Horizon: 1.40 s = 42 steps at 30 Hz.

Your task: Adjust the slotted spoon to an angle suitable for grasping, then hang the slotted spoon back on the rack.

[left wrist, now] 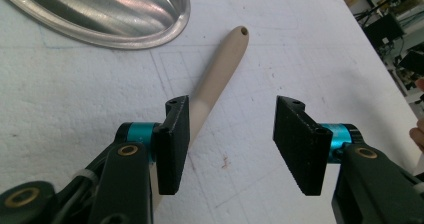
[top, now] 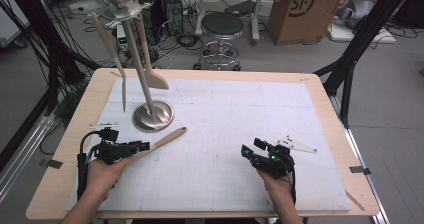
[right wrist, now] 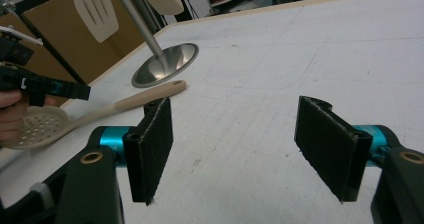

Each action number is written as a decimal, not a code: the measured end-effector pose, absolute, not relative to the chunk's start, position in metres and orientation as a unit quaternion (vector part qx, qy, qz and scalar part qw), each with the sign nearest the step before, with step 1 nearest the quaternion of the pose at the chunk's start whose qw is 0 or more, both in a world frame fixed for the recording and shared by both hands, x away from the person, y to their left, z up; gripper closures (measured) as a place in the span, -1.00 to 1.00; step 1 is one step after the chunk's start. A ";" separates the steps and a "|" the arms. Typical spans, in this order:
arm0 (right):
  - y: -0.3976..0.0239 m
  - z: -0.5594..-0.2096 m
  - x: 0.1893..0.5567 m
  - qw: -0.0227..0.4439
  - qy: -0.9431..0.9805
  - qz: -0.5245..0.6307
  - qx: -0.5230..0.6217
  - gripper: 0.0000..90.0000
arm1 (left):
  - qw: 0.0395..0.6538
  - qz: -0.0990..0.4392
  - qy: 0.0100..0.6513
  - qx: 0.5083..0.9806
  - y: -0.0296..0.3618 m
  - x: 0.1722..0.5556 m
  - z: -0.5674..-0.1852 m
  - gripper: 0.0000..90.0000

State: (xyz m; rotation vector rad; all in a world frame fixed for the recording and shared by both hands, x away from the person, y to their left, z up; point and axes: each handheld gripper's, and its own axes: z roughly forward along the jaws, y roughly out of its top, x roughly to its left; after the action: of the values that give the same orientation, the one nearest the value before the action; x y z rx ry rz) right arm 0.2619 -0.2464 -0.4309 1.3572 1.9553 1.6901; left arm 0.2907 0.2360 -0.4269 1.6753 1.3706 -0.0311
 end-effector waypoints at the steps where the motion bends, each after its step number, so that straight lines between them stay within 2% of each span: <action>1: -0.247 -0.431 0.262 0.111 0.666 0.576 0.461 -0.30 | 0.468 -0.016 0.559 0.684 0.237 0.290 -0.428 0.09; 10: -0.247 -0.430 0.262 0.109 0.665 0.577 0.461 -0.30 | 0.457 -0.017 0.565 0.686 0.239 0.291 -0.428 0.08; 18: -0.246 -0.431 0.263 0.109 0.665 0.578 0.460 -0.30 | 0.402 -0.017 0.571 0.716 0.227 0.299 -0.431 0.10; 30: -0.246 -0.431 0.263 0.107 0.665 0.578 0.460 -0.30 | 0.358 -0.024 0.584 0.728 0.230 0.305 -0.441 0.18; 35: -0.244 -0.430 0.263 0.107 0.667 0.578 0.458 -0.30 | 0.345 -0.006 0.565 0.749 0.226 0.306 -0.442 0.34; 42: -0.243 -0.431 0.263 0.106 0.668 0.577 0.458 -0.30 | 0.308 0.031 0.536 0.785 0.214 0.305 -0.438 0.35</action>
State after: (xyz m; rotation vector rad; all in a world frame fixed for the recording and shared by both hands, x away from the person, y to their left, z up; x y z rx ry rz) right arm 0.2634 -0.2434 -0.4305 1.3491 1.9671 1.6993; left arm 0.3047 0.2137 -0.4377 2.0770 1.4178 0.0813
